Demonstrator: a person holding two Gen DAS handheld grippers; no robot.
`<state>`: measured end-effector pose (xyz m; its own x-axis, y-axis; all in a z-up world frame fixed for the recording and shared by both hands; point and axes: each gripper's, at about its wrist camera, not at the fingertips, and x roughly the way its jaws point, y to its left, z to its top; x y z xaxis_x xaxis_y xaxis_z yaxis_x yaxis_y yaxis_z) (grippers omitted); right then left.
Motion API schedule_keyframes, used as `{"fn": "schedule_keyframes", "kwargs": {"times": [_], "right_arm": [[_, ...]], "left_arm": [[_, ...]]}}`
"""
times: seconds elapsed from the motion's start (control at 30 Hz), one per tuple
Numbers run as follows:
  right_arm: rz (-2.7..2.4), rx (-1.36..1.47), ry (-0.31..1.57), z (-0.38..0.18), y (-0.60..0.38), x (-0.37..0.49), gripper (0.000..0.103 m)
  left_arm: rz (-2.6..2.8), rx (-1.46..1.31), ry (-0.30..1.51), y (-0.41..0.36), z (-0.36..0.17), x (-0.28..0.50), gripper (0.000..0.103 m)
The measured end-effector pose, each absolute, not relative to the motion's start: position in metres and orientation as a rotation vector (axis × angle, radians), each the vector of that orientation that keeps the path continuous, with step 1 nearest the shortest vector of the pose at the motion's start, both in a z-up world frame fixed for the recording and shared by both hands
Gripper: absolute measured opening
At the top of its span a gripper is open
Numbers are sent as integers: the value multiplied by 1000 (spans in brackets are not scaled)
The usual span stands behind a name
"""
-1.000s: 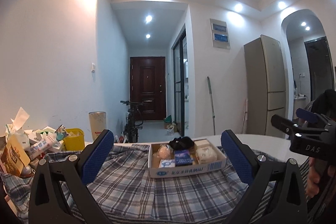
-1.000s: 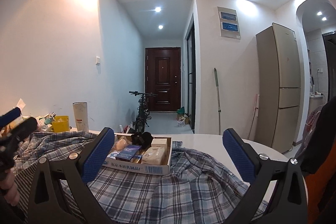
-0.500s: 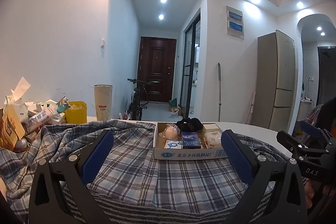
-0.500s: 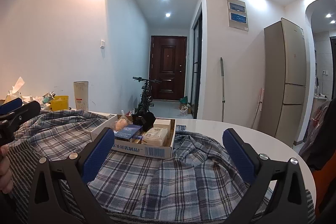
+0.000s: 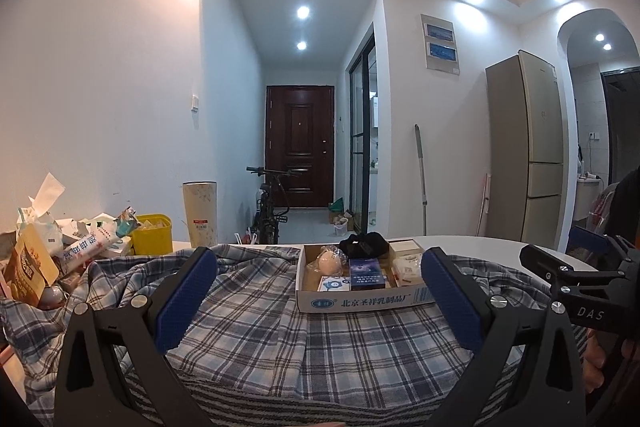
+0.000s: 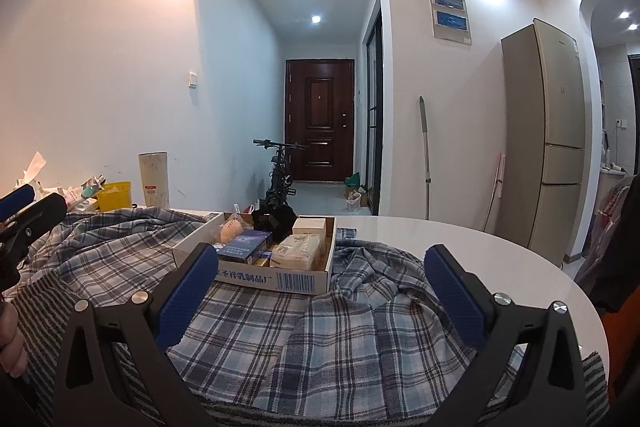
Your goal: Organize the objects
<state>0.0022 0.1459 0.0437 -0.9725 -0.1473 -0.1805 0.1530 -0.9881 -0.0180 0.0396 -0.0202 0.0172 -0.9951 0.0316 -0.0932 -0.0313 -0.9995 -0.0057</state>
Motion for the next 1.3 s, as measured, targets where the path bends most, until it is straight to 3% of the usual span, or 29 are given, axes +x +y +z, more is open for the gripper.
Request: {"fn": "schedule_keyframes", "kwargs": {"times": [1.3], "right_arm": [[-2974, 292, 16, 44, 149, -1, 103]], "left_arm": [[3100, -157, 7, -21, 16, 38, 103]]}}
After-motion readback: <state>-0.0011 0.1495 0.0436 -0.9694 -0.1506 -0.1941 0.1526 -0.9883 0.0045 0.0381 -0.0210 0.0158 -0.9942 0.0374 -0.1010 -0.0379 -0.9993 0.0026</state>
